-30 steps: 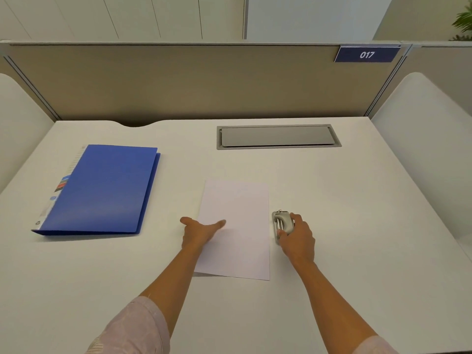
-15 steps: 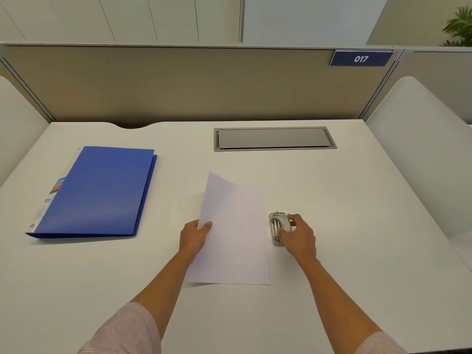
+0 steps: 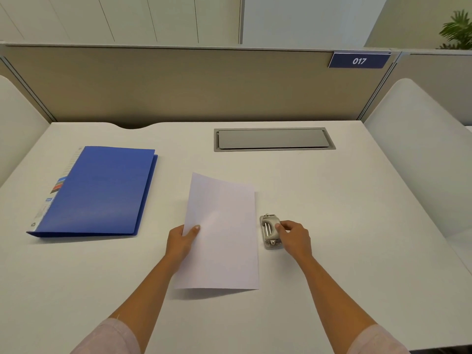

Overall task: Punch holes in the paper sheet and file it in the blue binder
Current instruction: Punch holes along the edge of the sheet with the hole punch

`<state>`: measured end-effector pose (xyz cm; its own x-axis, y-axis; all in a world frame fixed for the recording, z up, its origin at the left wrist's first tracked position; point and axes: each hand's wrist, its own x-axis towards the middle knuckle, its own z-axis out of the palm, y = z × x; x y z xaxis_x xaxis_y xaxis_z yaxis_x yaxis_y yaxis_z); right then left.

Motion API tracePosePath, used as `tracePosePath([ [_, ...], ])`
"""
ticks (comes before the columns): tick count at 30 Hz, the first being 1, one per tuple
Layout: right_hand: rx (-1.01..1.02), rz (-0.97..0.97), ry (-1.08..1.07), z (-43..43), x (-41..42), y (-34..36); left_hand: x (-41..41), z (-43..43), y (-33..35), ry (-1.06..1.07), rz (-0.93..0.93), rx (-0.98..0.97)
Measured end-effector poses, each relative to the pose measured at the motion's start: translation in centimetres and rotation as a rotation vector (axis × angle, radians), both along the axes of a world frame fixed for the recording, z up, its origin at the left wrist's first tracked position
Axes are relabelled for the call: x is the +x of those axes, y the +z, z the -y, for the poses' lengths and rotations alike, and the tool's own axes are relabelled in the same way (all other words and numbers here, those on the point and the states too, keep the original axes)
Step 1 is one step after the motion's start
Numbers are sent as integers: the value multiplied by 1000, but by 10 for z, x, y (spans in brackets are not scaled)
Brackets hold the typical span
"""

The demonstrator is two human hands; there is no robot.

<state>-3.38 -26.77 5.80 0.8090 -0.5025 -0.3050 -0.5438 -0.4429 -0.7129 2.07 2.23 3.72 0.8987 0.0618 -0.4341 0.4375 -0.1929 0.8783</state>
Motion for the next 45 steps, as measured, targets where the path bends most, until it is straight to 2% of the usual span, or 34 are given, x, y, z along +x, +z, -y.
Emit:
tracePosePath([
  [25,24,33,-7,-13,-10,-3,0,13,0,-13,26,-55],
  [45,45,36,-36,-13,-10,-8,-5,11,-19,-29,-9,-26],
])
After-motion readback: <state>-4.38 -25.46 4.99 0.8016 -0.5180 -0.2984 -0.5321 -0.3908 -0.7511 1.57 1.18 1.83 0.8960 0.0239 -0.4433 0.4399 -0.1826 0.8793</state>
